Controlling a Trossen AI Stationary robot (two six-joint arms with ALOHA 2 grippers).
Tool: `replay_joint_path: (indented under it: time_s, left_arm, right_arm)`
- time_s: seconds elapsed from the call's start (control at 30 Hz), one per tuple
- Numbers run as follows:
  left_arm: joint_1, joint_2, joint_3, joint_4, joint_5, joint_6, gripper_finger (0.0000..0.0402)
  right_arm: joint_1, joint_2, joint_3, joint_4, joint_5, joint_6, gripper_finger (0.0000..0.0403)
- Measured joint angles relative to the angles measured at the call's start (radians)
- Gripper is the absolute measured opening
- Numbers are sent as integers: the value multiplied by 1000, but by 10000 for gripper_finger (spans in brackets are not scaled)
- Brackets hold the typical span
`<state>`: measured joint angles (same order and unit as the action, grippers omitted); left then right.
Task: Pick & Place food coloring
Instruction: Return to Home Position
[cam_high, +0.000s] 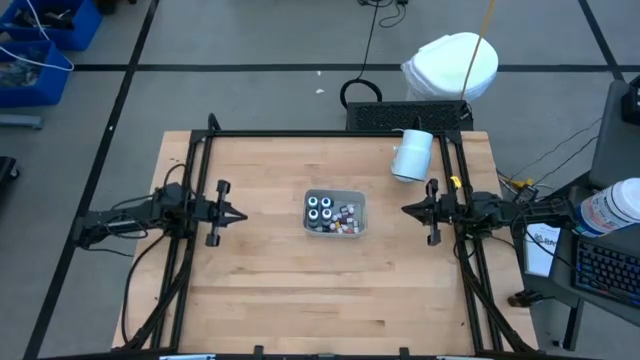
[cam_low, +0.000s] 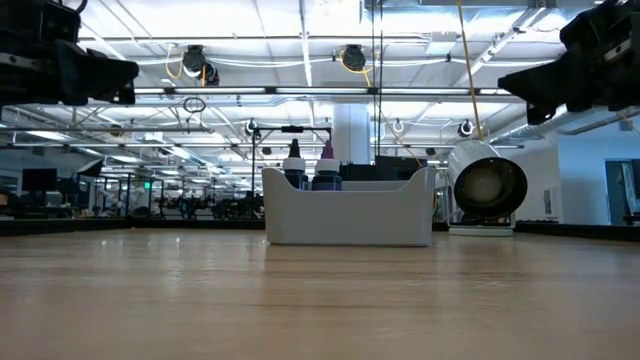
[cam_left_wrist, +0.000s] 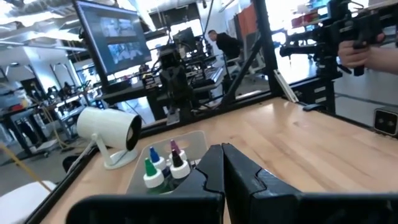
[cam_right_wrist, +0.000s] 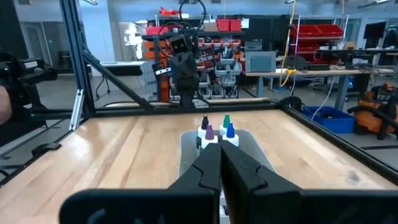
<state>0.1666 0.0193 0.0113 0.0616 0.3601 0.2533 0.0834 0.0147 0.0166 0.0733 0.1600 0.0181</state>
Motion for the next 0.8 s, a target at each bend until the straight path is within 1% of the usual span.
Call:
replay_joint_path:
  time_s: [0.13,0.37,0.53,0.8]
  left_arm:
    - [8,0,0,-1,-11,-28,9]
    - [8,0,0,-5,-108,-38,36]
    - [8,0,0,-3,-125,-55,40]
    - [8,0,-1,-1,-126,-54,41]
  right_arm:
    - [0,0,-1,18,7,-54,0]
    - [0,0,-2,63,102,-87,0]
    - [0,0,-2,80,102,-85,0]
    - [0,0,-2,80,101,-84,0]
